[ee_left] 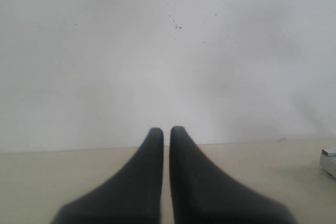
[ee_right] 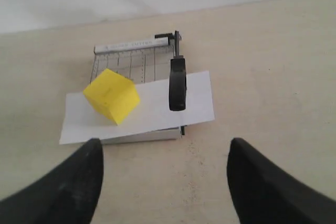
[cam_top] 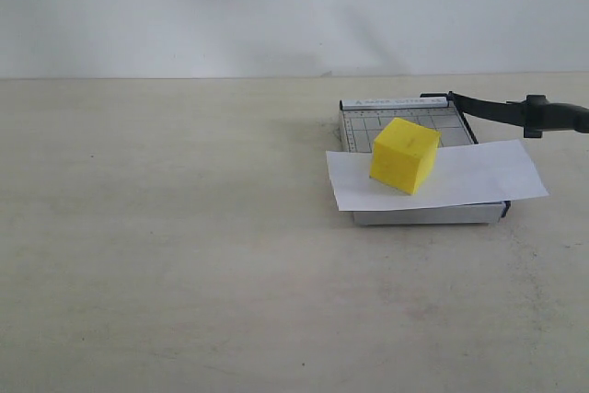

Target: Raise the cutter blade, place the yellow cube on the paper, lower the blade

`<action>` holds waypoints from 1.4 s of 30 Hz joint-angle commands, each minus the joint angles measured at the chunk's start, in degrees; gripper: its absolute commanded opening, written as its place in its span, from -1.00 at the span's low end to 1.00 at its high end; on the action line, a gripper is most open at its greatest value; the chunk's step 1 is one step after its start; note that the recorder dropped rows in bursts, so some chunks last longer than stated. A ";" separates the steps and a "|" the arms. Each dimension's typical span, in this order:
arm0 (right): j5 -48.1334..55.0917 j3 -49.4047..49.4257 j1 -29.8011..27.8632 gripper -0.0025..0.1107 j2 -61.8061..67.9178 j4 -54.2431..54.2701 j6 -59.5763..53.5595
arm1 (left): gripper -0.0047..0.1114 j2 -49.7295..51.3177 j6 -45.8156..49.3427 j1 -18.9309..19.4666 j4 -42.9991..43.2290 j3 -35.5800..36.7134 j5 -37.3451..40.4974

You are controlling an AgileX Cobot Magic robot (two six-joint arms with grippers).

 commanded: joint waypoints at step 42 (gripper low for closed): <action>23.41 -34.75 -0.09 -0.04 56.67 -3.11 -14.98 | -0.84 -0.12 0.30 0.14 -0.60 0.18 -0.59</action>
